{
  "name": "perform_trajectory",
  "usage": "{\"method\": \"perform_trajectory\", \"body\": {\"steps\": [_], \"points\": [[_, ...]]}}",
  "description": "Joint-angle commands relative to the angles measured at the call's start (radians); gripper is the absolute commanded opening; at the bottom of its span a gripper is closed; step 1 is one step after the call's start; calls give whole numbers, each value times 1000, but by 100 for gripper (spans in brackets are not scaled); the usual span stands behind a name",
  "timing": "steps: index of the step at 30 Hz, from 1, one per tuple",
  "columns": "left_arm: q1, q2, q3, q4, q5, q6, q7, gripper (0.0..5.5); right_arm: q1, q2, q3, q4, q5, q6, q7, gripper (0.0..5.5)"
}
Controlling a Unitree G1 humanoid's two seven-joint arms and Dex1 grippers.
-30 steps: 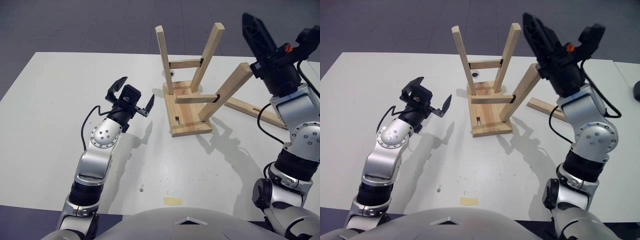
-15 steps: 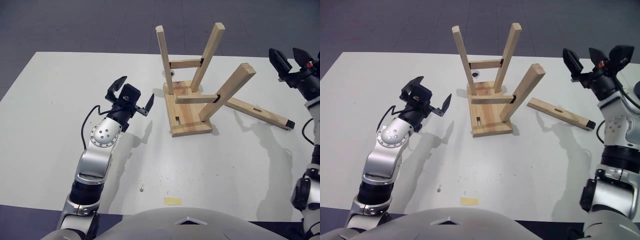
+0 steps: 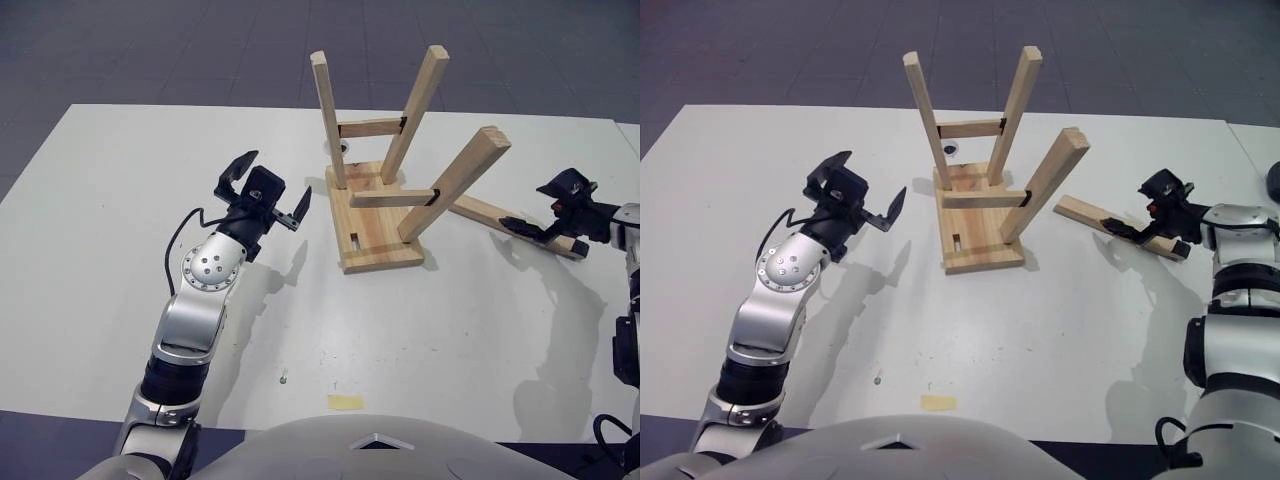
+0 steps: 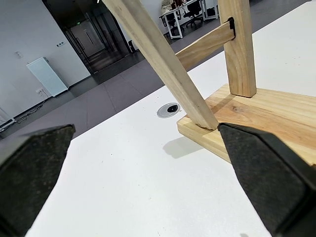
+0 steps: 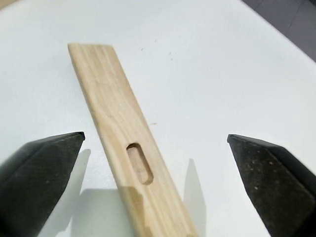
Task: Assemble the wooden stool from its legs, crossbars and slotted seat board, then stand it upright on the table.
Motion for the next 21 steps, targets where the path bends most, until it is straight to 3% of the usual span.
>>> {"method": "perform_trajectory", "body": {"steps": [1, 18, 21], "points": [[-12, 7, -3, 9, 9, -3, -10, 540, -6, -9, 37, 52, -68, 62, 50, 483], [-10, 4, -4, 3, 17, -3, 1, 540, 110, 72, 14, 13, -69, -23, 1, 217], [0, 1, -4, -4, 12, 1, 1, 540, 120, 94, -18, 5, -38, -24, -24, 209]]}}
